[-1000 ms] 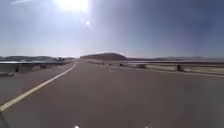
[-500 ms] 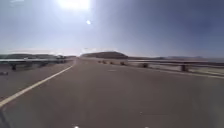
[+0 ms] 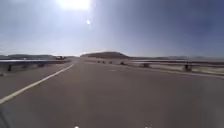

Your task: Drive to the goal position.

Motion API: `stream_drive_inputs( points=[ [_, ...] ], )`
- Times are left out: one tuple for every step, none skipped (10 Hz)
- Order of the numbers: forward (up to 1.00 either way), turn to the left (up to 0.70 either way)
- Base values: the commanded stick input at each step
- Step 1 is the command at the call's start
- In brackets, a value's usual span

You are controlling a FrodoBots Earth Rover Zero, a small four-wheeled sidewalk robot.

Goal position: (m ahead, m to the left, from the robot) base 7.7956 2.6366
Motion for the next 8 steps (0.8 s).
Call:
stream_drive_inputs(
  points=[
    [0.70,0.19],
    [0.70,0.00],
    [0.70,0.00],
    [0.70,0.00],
    [0.70,0.00],
    [0.70,0.00],
    [0.70,0.00],
    [0.70,0.00]
  ],
)
